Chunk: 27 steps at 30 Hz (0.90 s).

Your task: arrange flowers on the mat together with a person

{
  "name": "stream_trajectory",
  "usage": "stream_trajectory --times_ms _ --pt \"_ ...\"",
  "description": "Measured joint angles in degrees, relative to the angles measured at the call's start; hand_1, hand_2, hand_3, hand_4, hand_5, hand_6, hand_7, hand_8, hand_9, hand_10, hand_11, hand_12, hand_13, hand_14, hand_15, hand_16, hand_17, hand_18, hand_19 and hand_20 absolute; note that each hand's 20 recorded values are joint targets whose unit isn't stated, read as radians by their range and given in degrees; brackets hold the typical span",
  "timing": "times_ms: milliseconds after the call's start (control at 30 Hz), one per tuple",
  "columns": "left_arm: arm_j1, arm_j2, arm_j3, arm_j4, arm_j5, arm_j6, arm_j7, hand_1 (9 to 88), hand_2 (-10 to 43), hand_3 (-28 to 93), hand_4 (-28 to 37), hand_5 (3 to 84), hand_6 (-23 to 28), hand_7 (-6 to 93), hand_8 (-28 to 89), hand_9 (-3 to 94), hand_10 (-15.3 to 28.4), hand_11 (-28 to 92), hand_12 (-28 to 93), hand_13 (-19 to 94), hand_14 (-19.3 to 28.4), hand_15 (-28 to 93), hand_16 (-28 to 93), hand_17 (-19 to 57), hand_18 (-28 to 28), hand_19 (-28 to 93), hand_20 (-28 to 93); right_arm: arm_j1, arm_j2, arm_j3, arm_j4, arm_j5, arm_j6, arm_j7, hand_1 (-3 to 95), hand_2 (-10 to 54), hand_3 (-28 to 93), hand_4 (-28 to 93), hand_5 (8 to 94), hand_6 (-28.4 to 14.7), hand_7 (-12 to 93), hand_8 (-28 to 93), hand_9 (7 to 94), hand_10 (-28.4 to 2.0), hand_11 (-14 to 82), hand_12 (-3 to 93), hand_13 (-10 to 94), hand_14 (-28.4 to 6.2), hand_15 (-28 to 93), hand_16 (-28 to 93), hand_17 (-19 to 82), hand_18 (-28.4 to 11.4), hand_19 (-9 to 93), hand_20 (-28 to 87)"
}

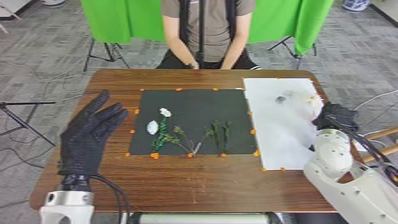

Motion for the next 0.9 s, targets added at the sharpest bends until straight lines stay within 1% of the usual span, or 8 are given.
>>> stream_trajectory --times_ms 167,300,400,500,600,667,800,900 --pt "0.7 -0.07 -1.41 -0.43 0.01 0.01 0.20 22.6 7.1 79 -27.3 36.9 8.4 12.4 -11 37.2 20.3 23 9 29 24.8 37 -8 -6.0 23.0 57 2 -2.1 0.0 1.4 -2.0 -4.4 5.0 -0.1 58.0 -9.5 66 -28 90.0 4.3 13 -1 93.7 -6.0 18.5 22.5 82 -2.9 23 33 23 -14.5 71 4" --pt "1.7 -0.26 -2.66 -1.02 0.22 -0.01 0.32 22.6 6.9 79 -27.3 36.7 8.4 12.3 -10 37.2 20.3 23 9 29 25.6 38 -8 -5.4 23.8 61 4 -4.2 -0.6 4.0 -5.8 -7.3 5.5 -1.5 57.3 -9.5 67 -28 90.0 4.2 13 -1 93.7 -6.0 18.2 23.0 81 -3.1 23 33 22 -14.2 70 4" --pt "2.1 -0.30 -3.29 -1.53 0.87 -0.46 0.29 22.6 6.8 79 -27.3 36.6 8.4 12.1 -10 37.2 20.4 23 10 29 26.3 41 -8 -5.3 24.1 62 4 -5.2 -1.4 5.7 -9.3 -7.6 5.5 -5.3 56.8 -9.5 68 -28 89.7 4.1 13 -1 93.7 -6.0 17.6 23.3 80 -3.0 23 34 21 -14.1 69 4" --pt "2.1 -0.29 -3.41 -1.92 1.28 -0.79 0.37 22.8 6.7 79 -27.3 36.5 8.3 12.0 -10 37.1 20.4 23 10 29 27.2 46 -8 -4.7 25.1 66 5 -4.9 -2.8 5.5 -12.5 -7.5 5.4 -12.4 54.5 -9.5 70 -28 89.7 4.4 13 0 93.7 -6.0 17.0 23.9 79 -3.1 23 33 20 -14.2 67 3" --pt "2.1 -0.24 -3.41 -2.10 1.71 -1.12 0.51 22.8 6.6 78 -26.9 37.0 8.3 12.0 -10 37.4 20.6 24 10 30 27.9 53 -10 -3.7 26.0 69 6 -2.5 -4.8 2.3 -13.7 -6.8 5.3 -19.6 53.7 -9.5 71 -28 89.5 4.7 13 0 93.7 -6.1 16.2 24.0 78 -3.4 23 33 19 -14.4 65 3" --pt "1.9 -0.32 -3.54 -2.10 2.41 -1.84 0.36 22.9 6.6 78 -26.9 37.0 8.3 12.0 -10 37.6 20.6 24 10 31 28.2 54 -10 -3.3 26.4 71 7 0.3 -6.7 -1.6 -13.5 -6.1 4.7 -23.2 53.5 -9.5 71 -28 89.5 4.8 12 0 93.7 -6.2 15.6 24.1 78 -3.7 23 32 19 -14.4 64 3" --pt "1.0 -0.48 -3.61 -2.10 3.36 -3.72 -0.04 22.9 6.5 78 -26.8 37.1 8.4 11.7 -10 37.7 20.6 24 10 31 28.3 55 -11 -3.2 26.6 71 7 5.8 -11.3 -9.1 -12.3 -5.4 2.7 -27.5 53.4 -9.5 71 -28 89.4 4.9 12 0 93.7 -6.2 14.7 24.6 76 -4.3 23 32 19 -14.3 62 4" --pt "0.2 -0.31 -3.60 -2.10 3.49 -4.10 -0.08 22.9 6.5 78 -26.8 37.2 8.4 11.7 -10 37.6 20.7 24 10 31 28.3 55 -11 -3.1 26.6 71 6 9.1 -14.4 -13.9 -10.7 -5.6 2.2 -29.7 53.2 -9.5 72 -28 89.3 4.8 12 0 93.6 -6.4 11.8 25.9 75 -4.5 24 31 18 -14.3 60 6"
